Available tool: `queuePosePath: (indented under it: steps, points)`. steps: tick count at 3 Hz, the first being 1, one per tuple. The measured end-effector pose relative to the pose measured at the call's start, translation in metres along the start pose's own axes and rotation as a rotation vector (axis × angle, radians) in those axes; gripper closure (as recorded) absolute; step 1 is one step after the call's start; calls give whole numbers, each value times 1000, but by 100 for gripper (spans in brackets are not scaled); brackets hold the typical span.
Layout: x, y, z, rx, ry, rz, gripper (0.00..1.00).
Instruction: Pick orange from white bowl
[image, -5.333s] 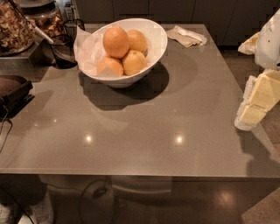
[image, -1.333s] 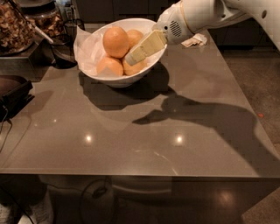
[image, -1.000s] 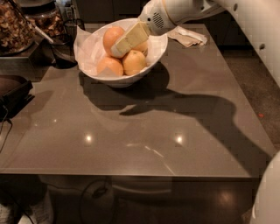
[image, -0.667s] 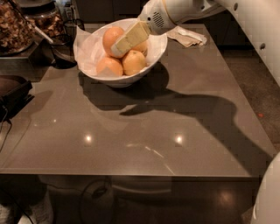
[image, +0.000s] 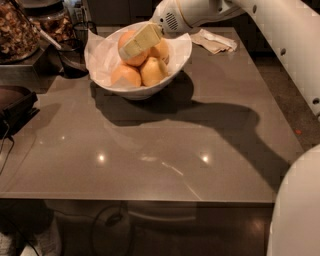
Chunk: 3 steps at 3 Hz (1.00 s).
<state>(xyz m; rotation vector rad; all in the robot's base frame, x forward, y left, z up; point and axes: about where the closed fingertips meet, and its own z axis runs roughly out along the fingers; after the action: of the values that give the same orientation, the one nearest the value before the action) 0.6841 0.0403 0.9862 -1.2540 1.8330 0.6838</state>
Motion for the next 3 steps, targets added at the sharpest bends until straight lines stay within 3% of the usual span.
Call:
queuePosePath:
  steps: [3]
  points:
    - [-10, -31, 5, 29, 0, 0, 9]
